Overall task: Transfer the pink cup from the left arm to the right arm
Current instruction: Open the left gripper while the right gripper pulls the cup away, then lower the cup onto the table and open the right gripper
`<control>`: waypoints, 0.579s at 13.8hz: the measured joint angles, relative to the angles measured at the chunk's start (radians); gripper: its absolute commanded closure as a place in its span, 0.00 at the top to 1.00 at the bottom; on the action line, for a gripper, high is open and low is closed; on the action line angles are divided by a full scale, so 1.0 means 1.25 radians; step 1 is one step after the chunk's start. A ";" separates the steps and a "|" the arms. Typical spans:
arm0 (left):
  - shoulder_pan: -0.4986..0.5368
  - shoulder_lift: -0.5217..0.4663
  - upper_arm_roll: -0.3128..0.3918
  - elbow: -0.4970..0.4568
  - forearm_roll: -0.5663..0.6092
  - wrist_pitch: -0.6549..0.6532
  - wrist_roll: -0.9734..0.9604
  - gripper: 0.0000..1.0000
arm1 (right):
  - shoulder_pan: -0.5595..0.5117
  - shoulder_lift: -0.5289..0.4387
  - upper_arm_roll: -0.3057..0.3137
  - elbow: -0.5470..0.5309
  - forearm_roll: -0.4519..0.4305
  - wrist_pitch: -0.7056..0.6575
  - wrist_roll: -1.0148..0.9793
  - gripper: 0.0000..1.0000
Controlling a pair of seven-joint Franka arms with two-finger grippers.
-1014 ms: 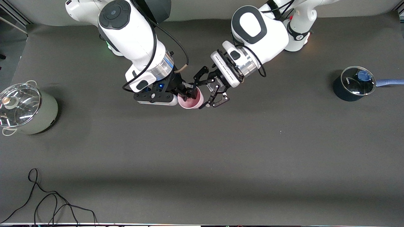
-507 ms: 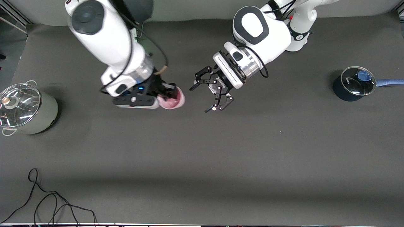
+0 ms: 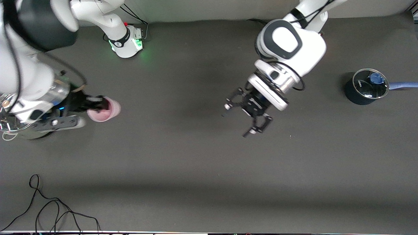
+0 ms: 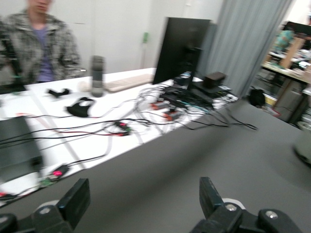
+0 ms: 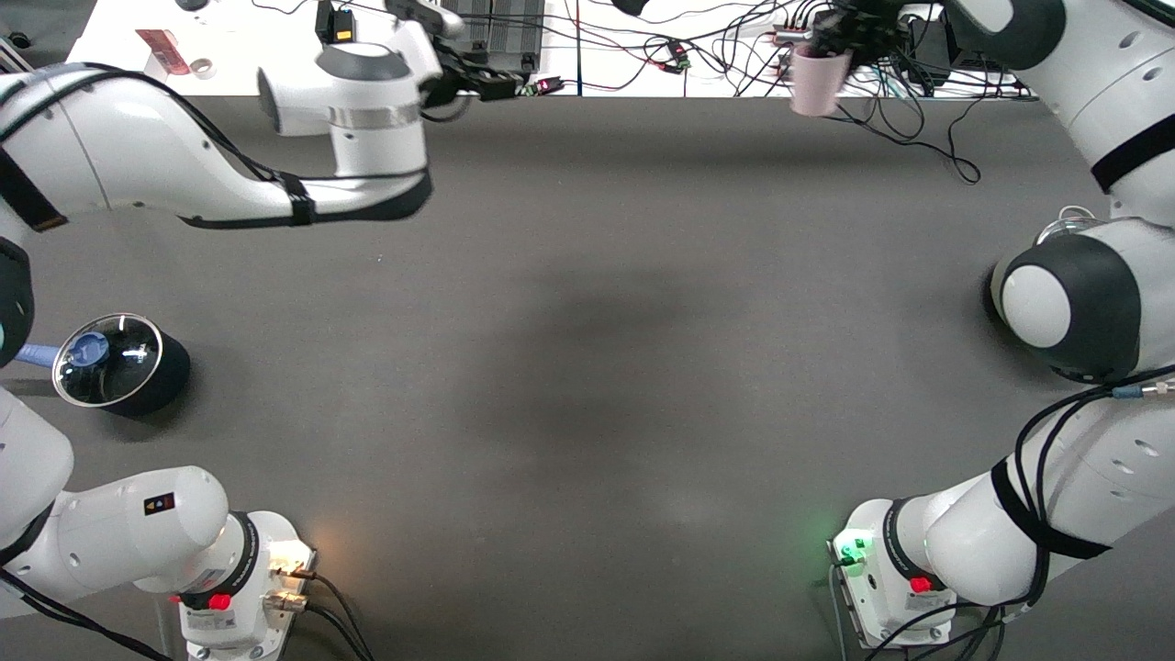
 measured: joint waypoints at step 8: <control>0.272 0.005 0.008 -0.001 0.004 -0.004 0.000 1.00 | -0.001 0.001 -0.182 -0.343 0.001 0.365 -0.273 0.00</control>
